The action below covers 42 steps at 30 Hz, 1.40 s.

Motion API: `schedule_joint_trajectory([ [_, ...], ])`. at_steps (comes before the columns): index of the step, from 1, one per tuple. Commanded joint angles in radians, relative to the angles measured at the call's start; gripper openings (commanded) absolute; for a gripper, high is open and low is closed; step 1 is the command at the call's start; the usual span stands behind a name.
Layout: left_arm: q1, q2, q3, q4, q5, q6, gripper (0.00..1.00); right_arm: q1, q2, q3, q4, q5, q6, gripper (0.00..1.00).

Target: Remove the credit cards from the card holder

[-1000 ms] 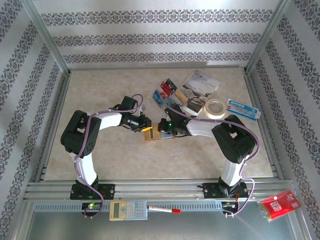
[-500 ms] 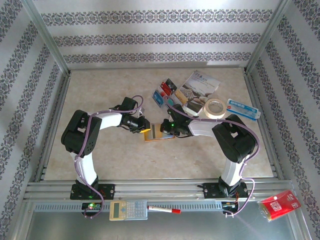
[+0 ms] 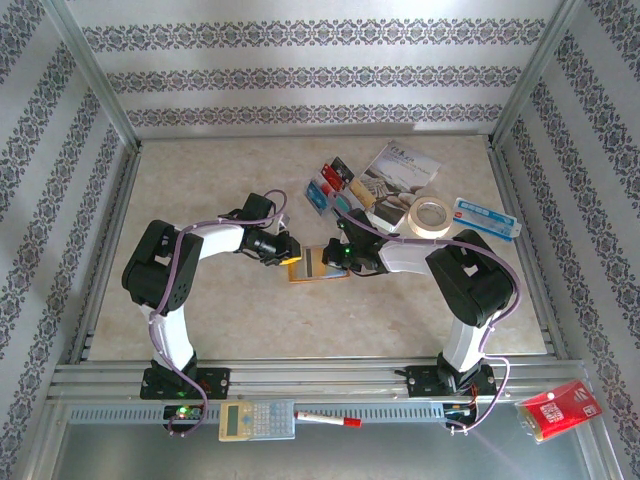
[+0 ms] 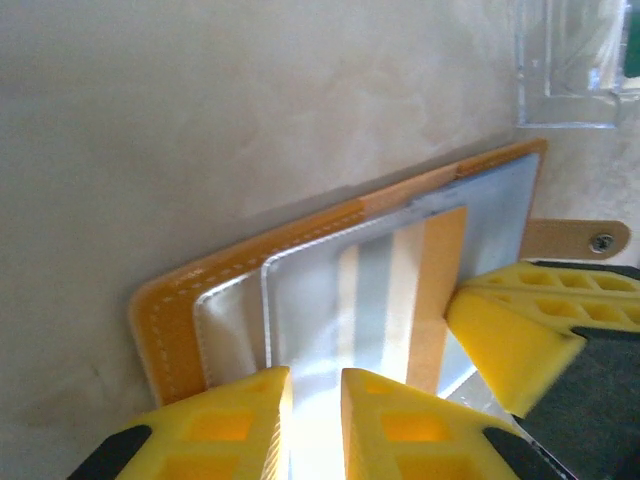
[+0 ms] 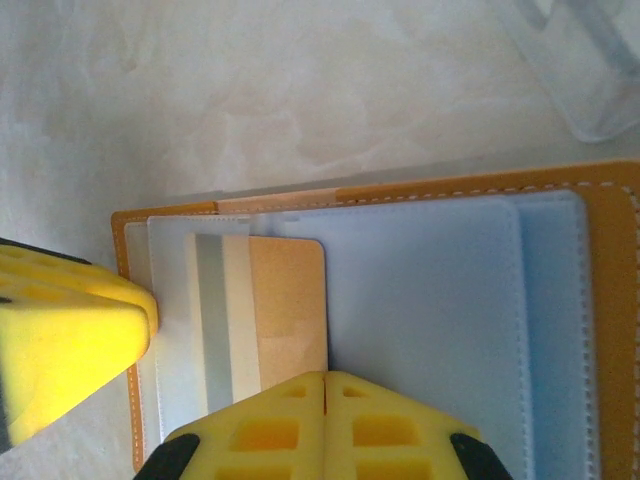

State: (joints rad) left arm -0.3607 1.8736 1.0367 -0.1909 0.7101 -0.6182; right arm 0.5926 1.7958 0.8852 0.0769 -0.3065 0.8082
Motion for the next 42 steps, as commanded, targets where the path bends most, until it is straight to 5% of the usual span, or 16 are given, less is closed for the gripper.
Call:
schedule_joint_trajectory([
  [1, -0.016, -0.056, 0.004, 0.074, 0.073, -0.051, 0.22, -0.005, -0.009, -0.008, 0.005, -0.011, -0.004, 0.03],
  [14, -0.062, 0.045, 0.090, -0.099, -0.030, 0.050, 0.20, -0.005, -0.014, -0.009, 0.034, -0.038, -0.004, 0.04],
  [22, -0.063, 0.083, 0.086, -0.149, -0.101, 0.075, 0.17, -0.005, -0.008, -0.021, 0.137, -0.161, 0.002, 0.09],
  [29, -0.063, 0.079, 0.067, -0.139, -0.103, 0.073, 0.17, -0.005, 0.012, -0.025, 0.201, -0.212, 0.030, 0.19],
  [42, -0.061, 0.091, 0.046, -0.098, -0.086, 0.056, 0.16, 0.001, 0.057, -0.018, 0.234, -0.194, 0.073, 0.17],
])
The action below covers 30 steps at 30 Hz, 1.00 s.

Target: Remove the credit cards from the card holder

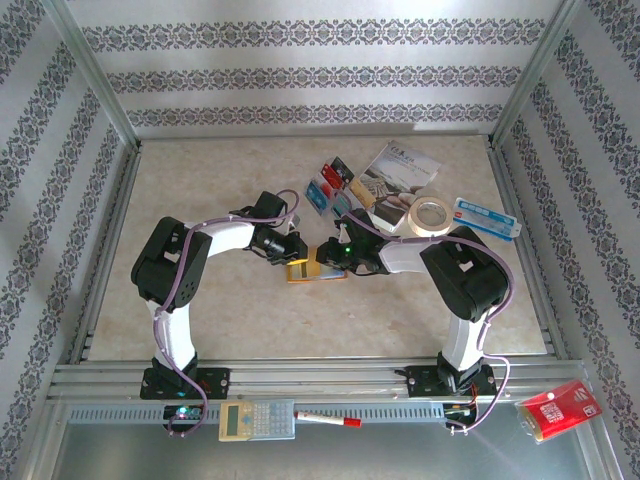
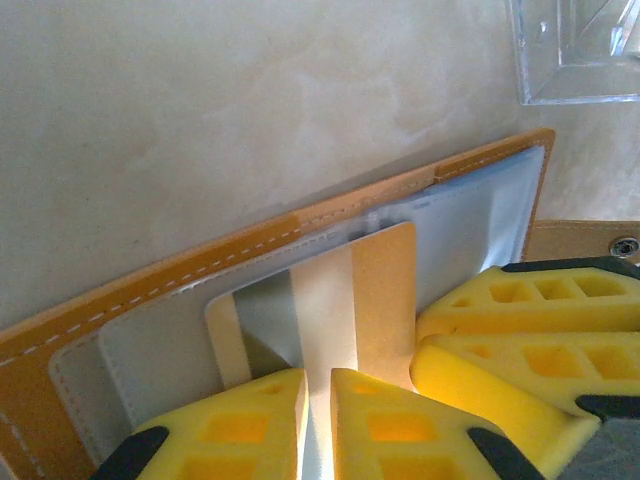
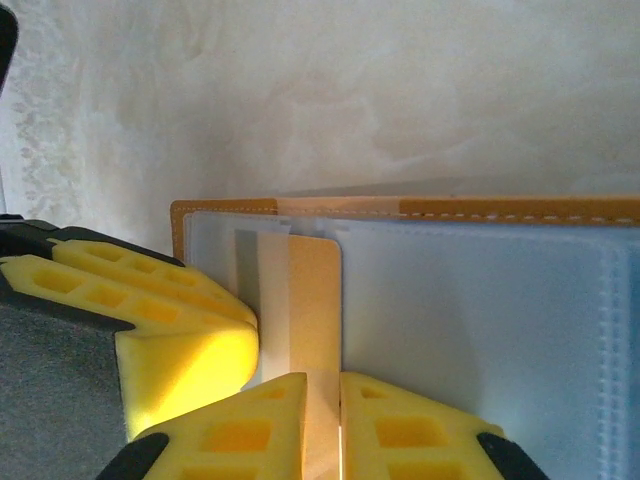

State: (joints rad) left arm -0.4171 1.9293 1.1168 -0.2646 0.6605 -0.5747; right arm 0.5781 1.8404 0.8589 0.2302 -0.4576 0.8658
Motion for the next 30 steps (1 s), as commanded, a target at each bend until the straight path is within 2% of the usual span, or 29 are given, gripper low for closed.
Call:
schedule_joint_trajectory([
  [1, -0.005, 0.033, -0.037, -0.022, -0.037, 0.010, 0.16, 0.015, 0.011, 0.009, 0.067, -0.025, 0.020, 0.17],
  [7, -0.004, 0.010, -0.046, -0.025, -0.047, 0.016, 0.16, 0.016, 0.006, 0.022, -0.082, 0.101, 0.025, 0.18],
  [16, 0.001, 0.013, -0.046, -0.018, -0.042, 0.014, 0.17, 0.030, 0.042, 0.044, -0.083, 0.057, 0.016, 0.23],
  [23, 0.007, -0.028, -0.042, -0.010, -0.021, 0.001, 0.23, 0.024, 0.022, 0.031, -0.063, 0.070, 0.018, 0.08],
  [28, 0.017, -0.096, -0.023, -0.015, -0.024, -0.004, 0.38, 0.007, -0.047, 0.010, -0.084, 0.103, -0.004, 0.02],
  [30, 0.019, -0.105, -0.030, -0.004, -0.028, -0.008, 0.41, 0.001, -0.075, 0.006, -0.100, 0.114, -0.016, 0.01],
])
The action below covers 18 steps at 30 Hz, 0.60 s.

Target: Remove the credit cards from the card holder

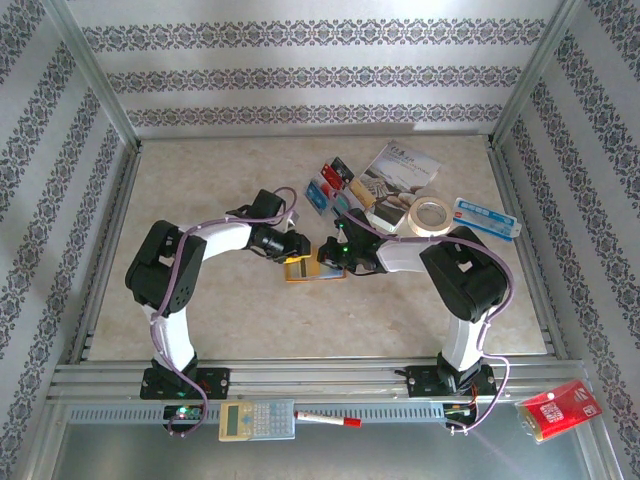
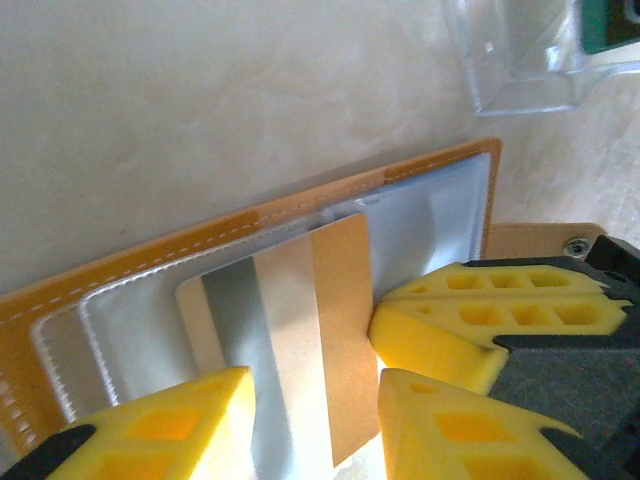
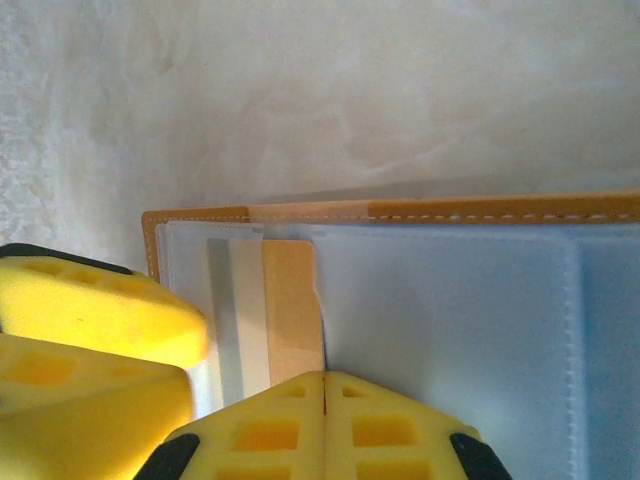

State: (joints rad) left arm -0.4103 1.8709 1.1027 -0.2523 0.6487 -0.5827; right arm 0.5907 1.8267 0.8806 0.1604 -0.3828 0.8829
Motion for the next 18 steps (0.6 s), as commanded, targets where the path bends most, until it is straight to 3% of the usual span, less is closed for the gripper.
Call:
schedule_joint_trajectory([
  [1, 0.015, -0.046, -0.022, -0.008, -0.014, -0.002, 0.42, -0.014, -0.075, -0.019, -0.037, 0.047, -0.038, 0.01],
  [10, 0.025, -0.028, -0.048, 0.049, 0.029, -0.039, 0.43, -0.032, -0.152, -0.051, -0.056, 0.064, -0.067, 0.00],
  [18, 0.026, -0.031, -0.036, 0.012, 0.001, -0.024, 0.35, -0.032, -0.185, -0.041, -0.116, 0.095, -0.089, 0.00],
])
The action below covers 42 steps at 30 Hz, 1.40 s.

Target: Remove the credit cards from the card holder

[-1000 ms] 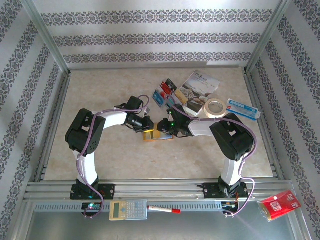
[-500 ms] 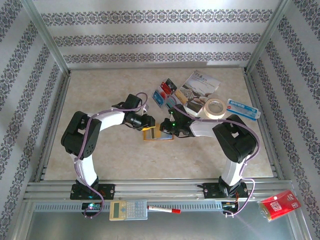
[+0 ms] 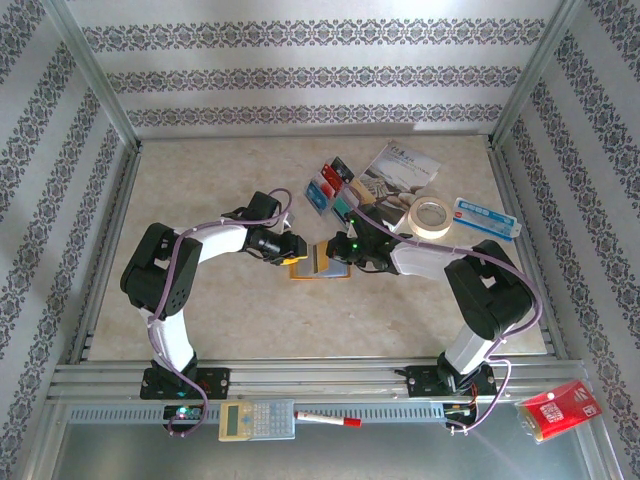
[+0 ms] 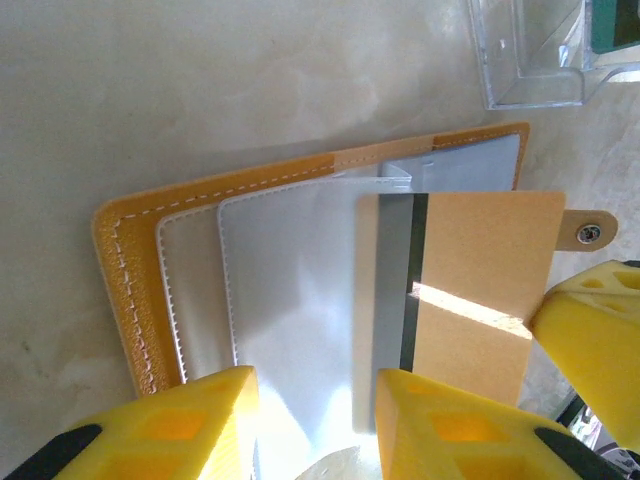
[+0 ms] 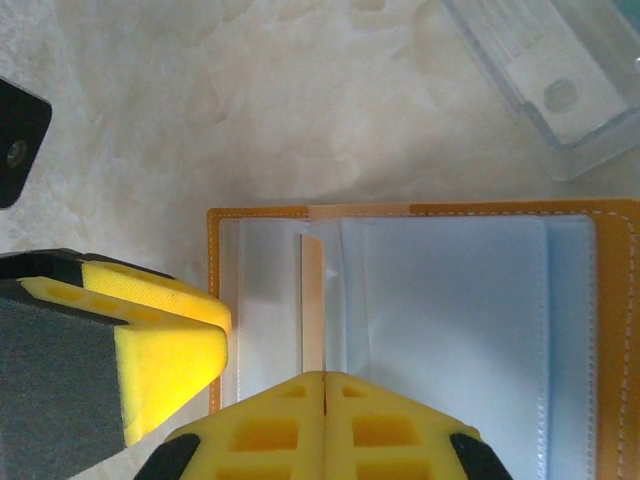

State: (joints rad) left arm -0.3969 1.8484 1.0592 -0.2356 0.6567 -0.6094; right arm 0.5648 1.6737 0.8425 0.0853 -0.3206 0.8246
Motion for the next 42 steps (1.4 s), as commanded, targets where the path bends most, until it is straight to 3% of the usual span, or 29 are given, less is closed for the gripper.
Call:
schedule_joint_trajectory([
  [1, 0.012, -0.008, 0.009, -0.011, -0.011, 0.006, 0.34, -0.006, -0.032, 0.000, -0.047, 0.031, -0.034, 0.00],
  [16, 0.011, -0.048, 0.010, 0.037, 0.047, -0.008, 0.30, -0.008, -0.105, -0.016, -0.035, 0.046, -0.038, 0.00],
  [22, 0.025, -0.056, -0.027, 0.141, 0.100, -0.076, 0.44, -0.010, -0.140, -0.030, -0.029, 0.060, -0.040, 0.00],
  [31, 0.076, -0.112, -0.168, 0.560, 0.259, -0.305, 0.76, -0.050, -0.164, -0.065, 0.155, -0.110, 0.052, 0.00],
  [36, 0.080, -0.099, -0.198, 0.749, 0.327, -0.408, 0.75, -0.069, -0.155, -0.076, 0.285, -0.210, 0.131, 0.00],
  [42, 0.081, -0.043, -0.239, 1.115, 0.391, -0.627, 0.60, -0.094, -0.145, -0.101, 0.425, -0.269, 0.224, 0.00],
])
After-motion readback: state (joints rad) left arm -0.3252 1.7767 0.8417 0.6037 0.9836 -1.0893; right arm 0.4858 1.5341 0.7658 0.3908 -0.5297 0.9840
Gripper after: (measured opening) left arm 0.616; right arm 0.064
